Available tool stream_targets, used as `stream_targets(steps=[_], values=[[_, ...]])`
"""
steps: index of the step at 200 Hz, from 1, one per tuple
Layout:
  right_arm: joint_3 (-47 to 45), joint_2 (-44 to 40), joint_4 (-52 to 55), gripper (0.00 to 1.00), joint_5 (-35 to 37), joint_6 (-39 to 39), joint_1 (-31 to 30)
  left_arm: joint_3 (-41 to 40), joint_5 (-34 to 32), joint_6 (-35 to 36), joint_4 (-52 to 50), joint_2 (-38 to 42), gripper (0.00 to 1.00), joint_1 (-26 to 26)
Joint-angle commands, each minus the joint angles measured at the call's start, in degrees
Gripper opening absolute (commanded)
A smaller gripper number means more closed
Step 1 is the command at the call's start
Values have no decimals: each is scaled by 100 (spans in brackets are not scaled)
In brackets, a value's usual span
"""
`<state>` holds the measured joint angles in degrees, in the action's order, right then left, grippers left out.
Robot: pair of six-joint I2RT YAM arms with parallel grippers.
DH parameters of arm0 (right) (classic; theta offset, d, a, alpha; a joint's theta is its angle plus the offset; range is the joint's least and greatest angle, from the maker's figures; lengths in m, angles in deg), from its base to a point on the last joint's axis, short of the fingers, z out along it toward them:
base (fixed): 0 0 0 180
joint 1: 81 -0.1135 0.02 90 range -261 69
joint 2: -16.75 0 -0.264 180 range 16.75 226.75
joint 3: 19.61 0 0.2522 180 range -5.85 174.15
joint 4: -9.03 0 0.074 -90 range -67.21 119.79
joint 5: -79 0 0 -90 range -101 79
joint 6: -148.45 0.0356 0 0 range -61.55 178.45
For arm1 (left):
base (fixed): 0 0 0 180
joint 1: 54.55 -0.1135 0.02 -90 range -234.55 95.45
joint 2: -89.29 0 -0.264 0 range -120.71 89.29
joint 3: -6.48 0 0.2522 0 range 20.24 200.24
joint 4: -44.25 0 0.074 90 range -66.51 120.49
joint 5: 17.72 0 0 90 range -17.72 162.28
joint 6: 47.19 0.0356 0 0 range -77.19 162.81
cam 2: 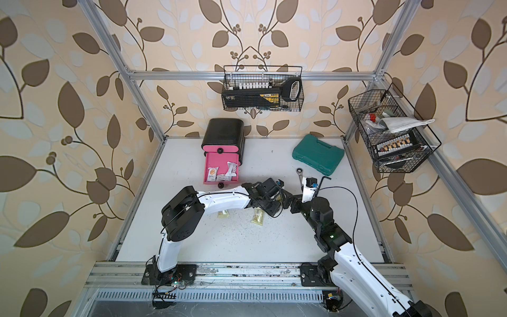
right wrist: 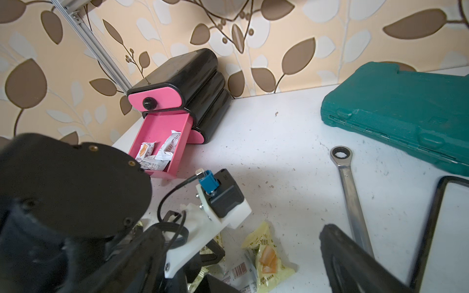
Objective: Place the cookies into the drawer by color
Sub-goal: Pick up the cookie at the center of the board.
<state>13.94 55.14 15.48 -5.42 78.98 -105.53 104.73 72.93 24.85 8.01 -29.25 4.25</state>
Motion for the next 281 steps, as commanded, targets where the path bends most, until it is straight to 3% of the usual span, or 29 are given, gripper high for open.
stream_targets(steps=[1,49,109,147,200,281], values=[[-81,3,-103,99,48,39,-19,70,431,149,57,-128,56,-9],[-72,63,-137,99,22,45,-24,50,379,153,-22,-379,56,164],[-72,68,-143,99,22,50,-21,20,-598,183,-655,-614,56,436],[-72,63,-143,99,22,47,-25,-199,-600,247,-770,-546,62,536],[-70,85,-137,99,39,49,-23,-486,-677,-18,-581,-369,38,544],[-81,65,-138,99,57,49,-23,-1299,-678,-479,257,1049,28,527]])
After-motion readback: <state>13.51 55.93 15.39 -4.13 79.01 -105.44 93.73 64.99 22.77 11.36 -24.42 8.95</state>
